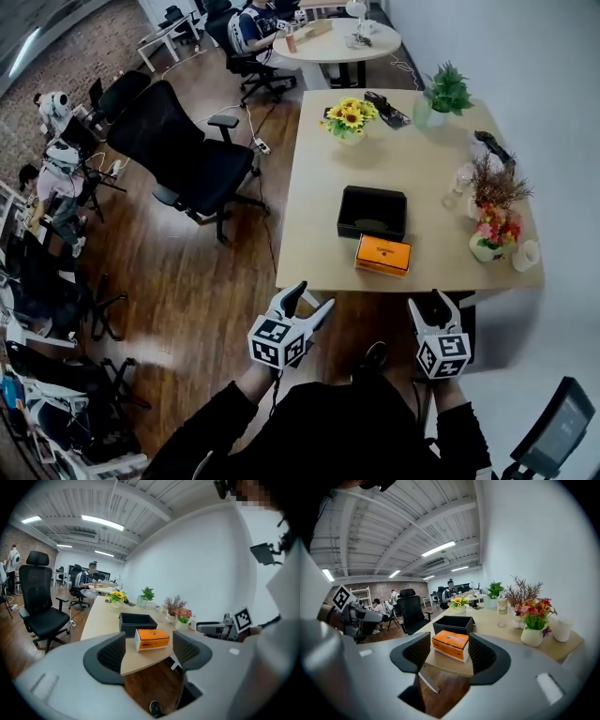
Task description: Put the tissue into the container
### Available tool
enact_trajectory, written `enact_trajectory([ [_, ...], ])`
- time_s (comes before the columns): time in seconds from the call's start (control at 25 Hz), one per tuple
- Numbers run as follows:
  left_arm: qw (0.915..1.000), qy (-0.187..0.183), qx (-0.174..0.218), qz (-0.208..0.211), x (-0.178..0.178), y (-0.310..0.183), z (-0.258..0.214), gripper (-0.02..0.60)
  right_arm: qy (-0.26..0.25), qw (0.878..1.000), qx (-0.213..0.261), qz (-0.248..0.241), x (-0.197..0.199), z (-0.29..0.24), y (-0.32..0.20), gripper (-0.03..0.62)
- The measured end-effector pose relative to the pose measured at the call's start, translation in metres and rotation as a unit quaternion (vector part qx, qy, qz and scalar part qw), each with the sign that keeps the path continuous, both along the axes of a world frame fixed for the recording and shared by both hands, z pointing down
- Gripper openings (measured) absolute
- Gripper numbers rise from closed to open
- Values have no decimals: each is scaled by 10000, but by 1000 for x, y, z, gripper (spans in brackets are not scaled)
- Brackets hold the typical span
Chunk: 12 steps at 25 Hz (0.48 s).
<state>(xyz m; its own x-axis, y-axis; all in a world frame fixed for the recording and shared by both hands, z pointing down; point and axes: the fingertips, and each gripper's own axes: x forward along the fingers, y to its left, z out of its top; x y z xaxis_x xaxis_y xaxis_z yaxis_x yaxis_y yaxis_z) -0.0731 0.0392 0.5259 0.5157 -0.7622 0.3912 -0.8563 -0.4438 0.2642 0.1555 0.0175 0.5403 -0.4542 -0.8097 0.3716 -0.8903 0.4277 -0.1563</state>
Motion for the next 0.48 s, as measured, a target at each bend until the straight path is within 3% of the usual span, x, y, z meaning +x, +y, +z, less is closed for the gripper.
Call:
enact_trajectory([
  [0.32, 9976, -241, -647, -6, 40, -61, 50, 299, -2, 9972, -683, -313, 5, 52, -60, 247],
  [0.48, 9940, -385, -985, 276, 49, -94, 83, 299, 214, 9930, -1087, -417, -7, 88, -78, 247],
])
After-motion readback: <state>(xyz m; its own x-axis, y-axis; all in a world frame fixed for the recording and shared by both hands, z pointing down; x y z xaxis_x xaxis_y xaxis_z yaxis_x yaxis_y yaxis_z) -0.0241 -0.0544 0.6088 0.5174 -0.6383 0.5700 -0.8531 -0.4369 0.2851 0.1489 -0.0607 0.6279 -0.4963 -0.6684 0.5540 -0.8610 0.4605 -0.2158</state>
